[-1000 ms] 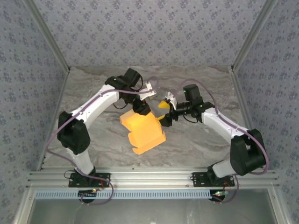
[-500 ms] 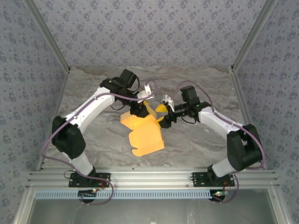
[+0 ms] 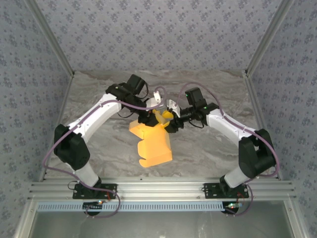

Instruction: Fold the paper box

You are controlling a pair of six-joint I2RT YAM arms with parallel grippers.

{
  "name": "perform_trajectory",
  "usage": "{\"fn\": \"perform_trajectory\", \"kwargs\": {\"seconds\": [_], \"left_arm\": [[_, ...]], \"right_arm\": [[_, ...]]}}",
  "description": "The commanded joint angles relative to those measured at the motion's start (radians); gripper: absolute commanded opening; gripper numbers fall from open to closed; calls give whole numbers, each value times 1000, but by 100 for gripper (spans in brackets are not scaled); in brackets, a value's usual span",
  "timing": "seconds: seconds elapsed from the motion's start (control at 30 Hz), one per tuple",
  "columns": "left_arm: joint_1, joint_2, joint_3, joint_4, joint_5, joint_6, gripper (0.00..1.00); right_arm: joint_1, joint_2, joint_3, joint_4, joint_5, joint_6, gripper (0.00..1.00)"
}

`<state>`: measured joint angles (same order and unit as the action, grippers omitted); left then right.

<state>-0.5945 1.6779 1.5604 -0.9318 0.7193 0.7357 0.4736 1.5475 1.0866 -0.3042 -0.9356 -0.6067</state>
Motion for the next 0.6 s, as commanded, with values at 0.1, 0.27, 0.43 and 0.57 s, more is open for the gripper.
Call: {"fn": "perform_trajectory", "kwargs": {"seconds": [0.1, 0.27, 0.43, 0.57], "left_arm": [[-1, -43, 10, -30, 92, 19, 30], [11, -43, 13, -27, 105, 16, 30], [16, -41, 15, -16, 139, 11, 30], [18, -32, 15, -19, 145, 15, 31]], "right_arm": [[8, -23, 13, -3, 93, -57, 53], [23, -94, -58, 97, 179, -62, 50], [31, -127, -92, 131, 224, -76, 40], [43, -143, -100, 130, 250, -98, 34]]}}
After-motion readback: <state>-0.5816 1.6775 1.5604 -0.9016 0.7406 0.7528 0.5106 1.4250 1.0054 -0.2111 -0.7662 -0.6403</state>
